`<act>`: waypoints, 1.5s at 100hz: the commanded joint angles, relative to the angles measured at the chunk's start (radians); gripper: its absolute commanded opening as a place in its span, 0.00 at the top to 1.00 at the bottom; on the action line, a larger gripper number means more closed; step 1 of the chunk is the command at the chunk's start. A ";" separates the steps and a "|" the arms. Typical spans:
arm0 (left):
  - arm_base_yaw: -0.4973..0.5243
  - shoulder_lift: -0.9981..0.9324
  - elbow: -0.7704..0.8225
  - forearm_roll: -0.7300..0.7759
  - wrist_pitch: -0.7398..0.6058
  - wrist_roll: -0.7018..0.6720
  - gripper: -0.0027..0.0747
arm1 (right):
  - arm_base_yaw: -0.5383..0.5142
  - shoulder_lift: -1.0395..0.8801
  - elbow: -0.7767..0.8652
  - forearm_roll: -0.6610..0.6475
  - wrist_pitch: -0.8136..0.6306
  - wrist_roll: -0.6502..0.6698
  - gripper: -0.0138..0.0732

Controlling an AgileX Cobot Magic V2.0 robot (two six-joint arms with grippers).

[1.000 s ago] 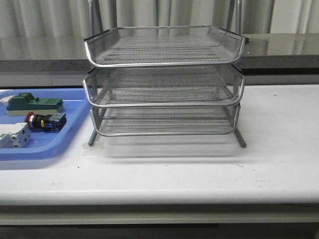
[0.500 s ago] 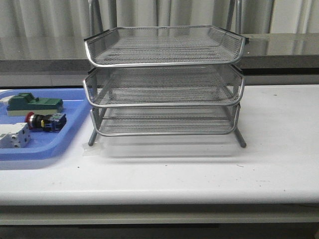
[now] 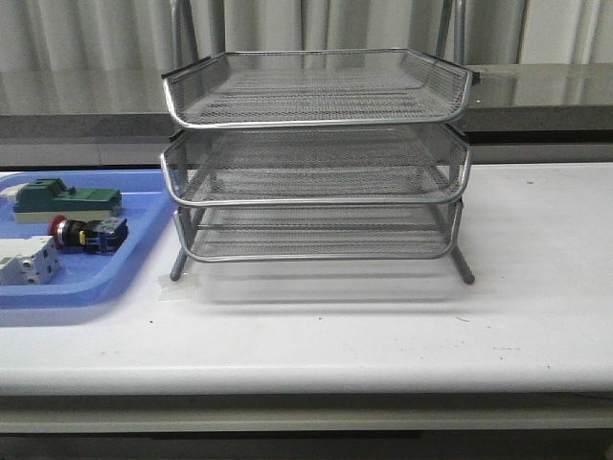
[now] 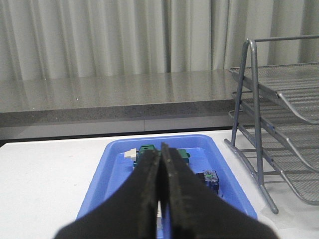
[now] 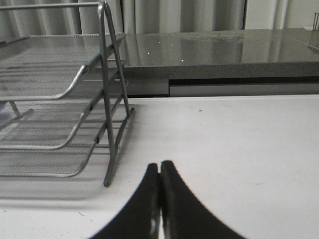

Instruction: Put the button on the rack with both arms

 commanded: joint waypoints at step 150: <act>0.003 -0.032 0.032 -0.009 -0.067 -0.009 0.99 | 0.185 1.242 -0.644 0.595 0.000 -0.009 0.35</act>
